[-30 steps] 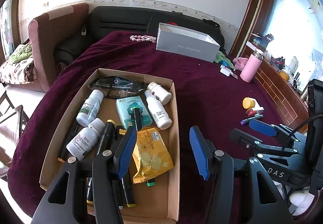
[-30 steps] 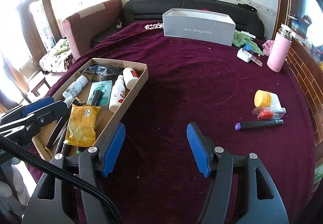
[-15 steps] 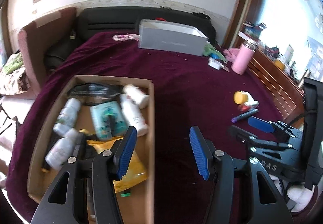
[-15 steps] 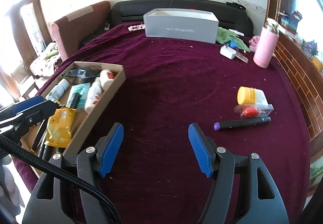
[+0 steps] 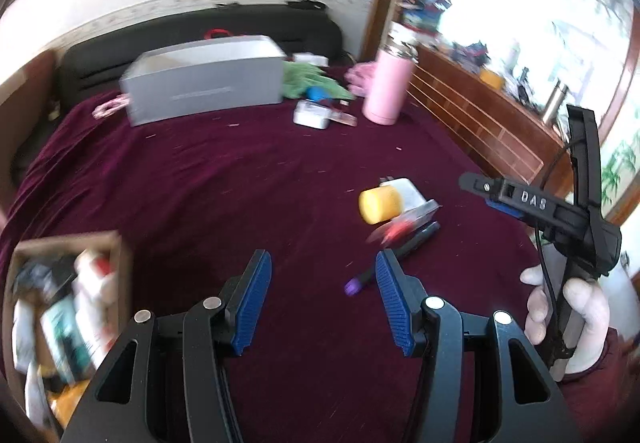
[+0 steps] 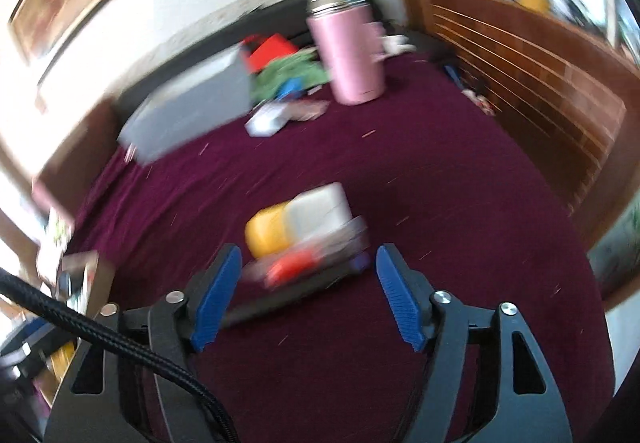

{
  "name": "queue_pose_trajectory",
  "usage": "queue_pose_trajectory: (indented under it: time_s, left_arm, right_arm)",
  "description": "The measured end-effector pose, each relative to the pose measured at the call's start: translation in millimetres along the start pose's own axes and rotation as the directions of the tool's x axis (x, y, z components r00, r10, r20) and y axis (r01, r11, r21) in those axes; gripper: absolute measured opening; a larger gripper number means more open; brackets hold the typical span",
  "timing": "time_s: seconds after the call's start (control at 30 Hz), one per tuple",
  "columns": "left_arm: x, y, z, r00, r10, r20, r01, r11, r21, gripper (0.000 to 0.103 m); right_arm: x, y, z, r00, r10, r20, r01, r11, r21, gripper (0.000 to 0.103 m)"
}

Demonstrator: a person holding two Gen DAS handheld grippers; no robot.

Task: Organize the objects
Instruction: 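Lower the left tool onto the purple-capped black marker and close it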

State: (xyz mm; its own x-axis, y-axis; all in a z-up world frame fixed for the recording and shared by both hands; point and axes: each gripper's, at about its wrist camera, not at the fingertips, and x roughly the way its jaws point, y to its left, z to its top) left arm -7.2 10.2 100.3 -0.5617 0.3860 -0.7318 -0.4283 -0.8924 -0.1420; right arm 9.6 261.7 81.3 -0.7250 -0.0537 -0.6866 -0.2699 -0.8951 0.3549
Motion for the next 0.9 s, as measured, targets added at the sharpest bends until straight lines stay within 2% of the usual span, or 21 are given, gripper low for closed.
queue_pose_trajectory:
  time_s: [0.1, 0.23, 0.33, 0.53, 0.67, 0.7, 0.73, 0.77, 0.9]
  left_arm:
    - [35, -21, 11, 0.997, -0.04, -0.059, 0.041, 0.999, 0.026, 0.048]
    - [75, -50, 7, 0.99, -0.07, -0.124, 0.087, 0.987, 0.134, 0.048]
    - [96, -63, 2, 0.986, -0.049, -0.159, 0.082, 0.974, 0.212, 0.048]
    - [126, -76, -7, 0.97, -0.051, -0.239, 0.117, 0.956, 0.27, 0.048]
    - [122, -94, -16, 0.976, -0.005, -0.216, 0.083, 0.932, 0.352, 0.048]
    - [121, -96, -17, 0.975, -0.001, -0.221, 0.08, 0.934, 0.349, 0.04]
    - [118, -98, -19, 0.973, -0.007, -0.23, 0.088, 0.936, 0.342, 0.026]
    - [115, -101, -21, 0.973, -0.009, -0.23, 0.09, 0.935, 0.342, 0.017]
    - [107, -101, -30, 0.971, -0.03, -0.235, 0.108, 0.94, 0.324, 0.014]
  right_arm:
    - [13, -26, 13, 0.999, 0.039, -0.008, -0.038, 0.996, 0.076, 0.073]
    - [24, -50, 8, 0.995, 0.105, 0.0, -0.103, 0.982, 0.159, 0.073]
    - [32, -61, 4, 0.993, 0.112, -0.022, -0.106, 0.977, 0.186, 0.073]
    - [28, -66, 3, 0.991, 0.13, -0.016, -0.124, 0.973, 0.197, 0.073]
    - [29, -62, 2, 0.993, 0.117, -0.018, -0.113, 0.979, 0.169, 0.073]
    - [29, -60, 1, 0.994, 0.11, -0.018, -0.106, 0.981, 0.16, 0.073]
    - [29, -57, 1, 0.995, 0.097, -0.017, -0.094, 0.985, 0.144, 0.073]
    - [29, -53, 0, 0.997, 0.08, -0.015, -0.078, 0.989, 0.122, 0.073]
    - [26, -38, -4, 1.0, 0.021, 0.012, -0.021, 0.999, 0.04, 0.073]
